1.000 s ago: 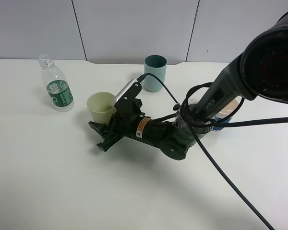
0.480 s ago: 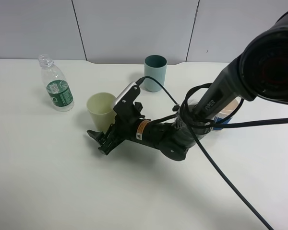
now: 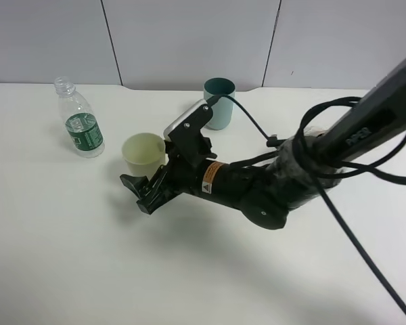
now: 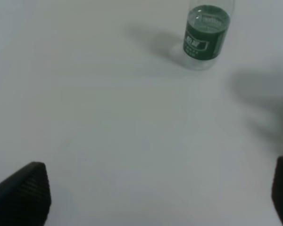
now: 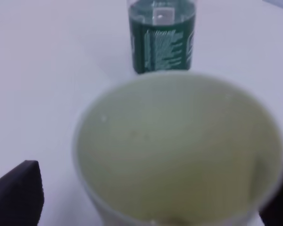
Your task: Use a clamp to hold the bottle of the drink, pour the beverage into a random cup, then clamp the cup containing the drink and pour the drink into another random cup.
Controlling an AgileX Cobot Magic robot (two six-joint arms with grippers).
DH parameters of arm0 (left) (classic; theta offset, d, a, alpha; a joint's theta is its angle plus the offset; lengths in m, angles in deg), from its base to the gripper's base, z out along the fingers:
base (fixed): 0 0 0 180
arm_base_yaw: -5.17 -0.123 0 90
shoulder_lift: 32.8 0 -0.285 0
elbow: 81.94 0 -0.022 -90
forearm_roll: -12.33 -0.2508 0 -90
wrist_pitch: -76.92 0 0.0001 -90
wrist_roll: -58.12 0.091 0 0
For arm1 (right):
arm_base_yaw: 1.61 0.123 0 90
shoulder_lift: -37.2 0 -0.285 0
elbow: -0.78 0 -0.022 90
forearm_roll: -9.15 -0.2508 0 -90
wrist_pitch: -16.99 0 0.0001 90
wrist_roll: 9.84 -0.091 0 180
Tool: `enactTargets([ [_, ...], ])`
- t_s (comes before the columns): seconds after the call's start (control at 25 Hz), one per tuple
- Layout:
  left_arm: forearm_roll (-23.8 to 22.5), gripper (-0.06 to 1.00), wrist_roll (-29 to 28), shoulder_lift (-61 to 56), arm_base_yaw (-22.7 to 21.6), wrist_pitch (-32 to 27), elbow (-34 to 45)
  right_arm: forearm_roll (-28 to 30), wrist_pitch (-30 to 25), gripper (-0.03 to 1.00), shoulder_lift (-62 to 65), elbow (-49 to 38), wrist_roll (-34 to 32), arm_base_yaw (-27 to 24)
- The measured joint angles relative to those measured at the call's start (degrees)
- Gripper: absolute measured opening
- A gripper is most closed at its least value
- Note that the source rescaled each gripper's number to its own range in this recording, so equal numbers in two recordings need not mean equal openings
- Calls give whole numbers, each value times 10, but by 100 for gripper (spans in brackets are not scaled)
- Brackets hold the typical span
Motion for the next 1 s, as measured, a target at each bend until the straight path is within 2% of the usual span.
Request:
enactTargets([
  [0.24,0,87,0,0,0,0,0,-43,-60,90,102,-74,7,0],
  [0.6,0,87,0,0,0,0,0,-45,-173,90,245,-89,34,-3],
  [0.8,0,87,0,0,0,0,0,-41,-208,90,307,-89,42,-35],
  [1.0,0,87,0,0,0,0,0,-4,-267,90,361,-89,63,-108],
])
